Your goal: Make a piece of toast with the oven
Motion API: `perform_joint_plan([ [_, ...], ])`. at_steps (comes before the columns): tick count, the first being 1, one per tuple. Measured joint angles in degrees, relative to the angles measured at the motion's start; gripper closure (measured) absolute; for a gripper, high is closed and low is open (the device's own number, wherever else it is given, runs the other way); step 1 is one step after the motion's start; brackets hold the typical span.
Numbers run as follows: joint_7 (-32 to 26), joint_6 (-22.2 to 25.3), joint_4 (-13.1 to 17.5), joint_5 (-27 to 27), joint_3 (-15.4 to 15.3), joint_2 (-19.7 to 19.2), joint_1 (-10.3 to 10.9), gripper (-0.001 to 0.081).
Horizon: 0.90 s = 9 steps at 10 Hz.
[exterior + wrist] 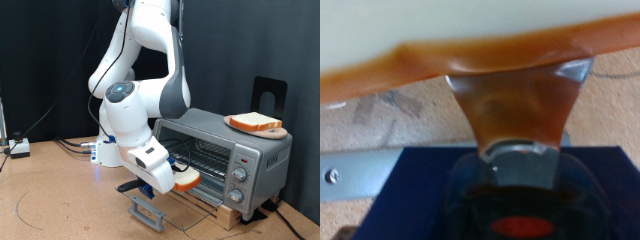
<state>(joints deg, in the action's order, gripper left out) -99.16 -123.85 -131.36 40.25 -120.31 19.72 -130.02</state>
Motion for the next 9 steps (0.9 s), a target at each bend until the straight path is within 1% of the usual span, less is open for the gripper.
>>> perform_joint_plan([
  [2, 0.7, -2.1, -2.7, -2.1, 1.7, -3.4, 3.6, 0.0410],
  [3, 2.0, -3.3, -4.0, -3.9, 2.8, -5.6, 5.8, 0.0410],
  [4, 4.8, -4.6, -5.1, -7.1, 4.1, -8.2, 8.3, 0.0410],
  [5, 9.2, -6.1, -6.2, -12.3, 5.3, -10.9, 11.0, 0.0410],
  [6, 14.9, -8.7, -7.4, -19.1, 6.2, -13.1, 13.8, 0.0410],
  [7, 20.5, -12.0, -8.9, -25.6, 6.4, -14.7, 16.0, 0.0410],
  [8, 24.8, -15.0, -10.1, -29.9, 6.3, -15.9, 17.7, 0.0410],
  [9, 28.0, -16.4, -10.9, -32.6, 5.8, -16.8, 18.9, 0.0410],
])
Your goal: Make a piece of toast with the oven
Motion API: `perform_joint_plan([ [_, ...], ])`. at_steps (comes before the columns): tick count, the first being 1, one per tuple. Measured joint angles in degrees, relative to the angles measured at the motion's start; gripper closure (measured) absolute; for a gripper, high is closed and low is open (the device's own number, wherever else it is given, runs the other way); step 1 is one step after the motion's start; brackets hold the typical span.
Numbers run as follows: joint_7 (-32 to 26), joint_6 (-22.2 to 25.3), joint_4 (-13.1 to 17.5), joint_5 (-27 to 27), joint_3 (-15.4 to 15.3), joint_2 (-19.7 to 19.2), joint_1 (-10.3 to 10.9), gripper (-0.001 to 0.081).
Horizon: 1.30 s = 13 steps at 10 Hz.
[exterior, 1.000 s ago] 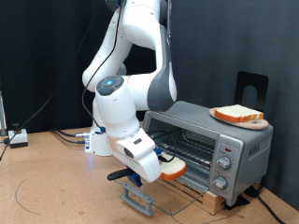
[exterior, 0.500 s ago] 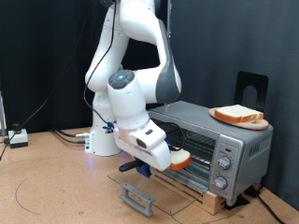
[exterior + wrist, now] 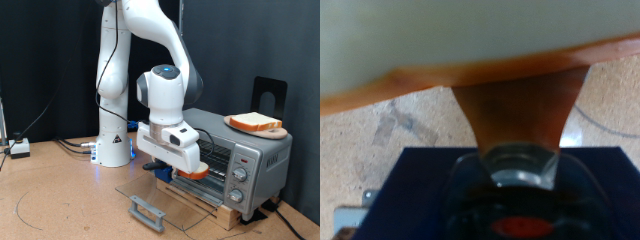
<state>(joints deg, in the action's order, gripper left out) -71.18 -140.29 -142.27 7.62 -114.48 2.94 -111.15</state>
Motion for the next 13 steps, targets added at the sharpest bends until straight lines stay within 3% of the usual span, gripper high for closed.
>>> perform_joint_plan([
  [2, 4.3, -1.2, -0.7, -3.9, -1.5, -2.1, 1.1, 0.0410],
  [5, 8.4, -0.7, -1.5, -9.2, -4.0, -7.5, 1.0, 0.0410],
  [7, 10.8, -0.2, -2.5, -14.9, -5.4, -10.7, -0.7, 0.0410],
  [10, 12.4, -0.3, -4.4, -23.1, -7.9, -15.7, -5.0, 0.0410],
  [13, 11.9, 1.2, -5.1, -24.6, -8.4, -20.1, -7.7, 0.0410],
])
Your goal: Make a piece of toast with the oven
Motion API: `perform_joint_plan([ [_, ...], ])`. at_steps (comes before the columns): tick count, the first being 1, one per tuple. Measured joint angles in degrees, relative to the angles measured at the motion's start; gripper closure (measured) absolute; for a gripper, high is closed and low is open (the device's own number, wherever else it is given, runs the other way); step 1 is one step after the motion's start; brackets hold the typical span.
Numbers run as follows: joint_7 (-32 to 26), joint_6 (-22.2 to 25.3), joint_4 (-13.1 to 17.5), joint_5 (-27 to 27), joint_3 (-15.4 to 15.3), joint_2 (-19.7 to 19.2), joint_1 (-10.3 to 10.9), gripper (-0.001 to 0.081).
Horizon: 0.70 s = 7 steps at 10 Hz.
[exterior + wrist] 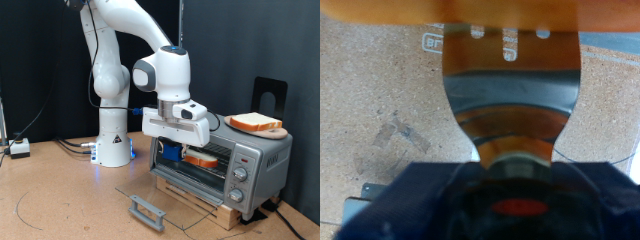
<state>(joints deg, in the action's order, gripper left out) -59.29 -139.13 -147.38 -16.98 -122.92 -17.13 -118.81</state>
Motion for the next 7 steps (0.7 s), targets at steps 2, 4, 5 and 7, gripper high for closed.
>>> perform_joint_plan([
  [2, -0.6, 1.6, 0.2, 0.0, -0.2, -2.2, -1.2, 0.0410],
  [4, -0.7, 4.8, 0.6, 0.6, -1.5, -6.9, -1.2, 0.0410],
  [5, -0.3, 7.2, 1.2, 0.8, -2.1, -9.1, -1.4, 0.0410],
  [7, 0.9, 11.6, 2.4, 0.3, -4.0, -11.7, -2.5, 0.0410],
])
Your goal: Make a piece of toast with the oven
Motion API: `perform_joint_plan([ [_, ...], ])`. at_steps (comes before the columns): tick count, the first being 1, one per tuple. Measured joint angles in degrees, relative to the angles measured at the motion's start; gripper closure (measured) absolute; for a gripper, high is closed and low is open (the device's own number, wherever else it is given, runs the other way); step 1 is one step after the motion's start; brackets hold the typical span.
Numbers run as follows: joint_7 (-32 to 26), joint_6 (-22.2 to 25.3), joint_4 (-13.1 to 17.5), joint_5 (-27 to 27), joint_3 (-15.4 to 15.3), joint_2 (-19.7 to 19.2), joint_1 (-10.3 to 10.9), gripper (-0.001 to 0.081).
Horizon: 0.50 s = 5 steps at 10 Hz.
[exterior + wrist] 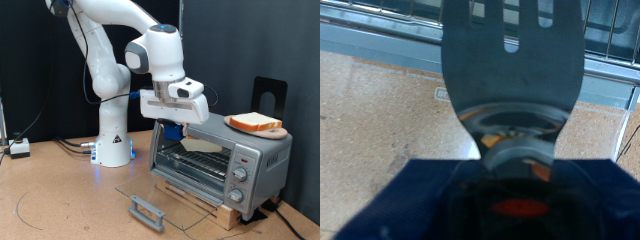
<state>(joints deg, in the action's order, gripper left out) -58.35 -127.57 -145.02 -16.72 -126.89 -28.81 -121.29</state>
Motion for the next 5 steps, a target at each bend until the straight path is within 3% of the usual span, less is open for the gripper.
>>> perform_joint_plan([
  [5, 1.7, 4.5, 1.3, -3.1, -0.5, 1.2, -3.2, 0.0410],
])
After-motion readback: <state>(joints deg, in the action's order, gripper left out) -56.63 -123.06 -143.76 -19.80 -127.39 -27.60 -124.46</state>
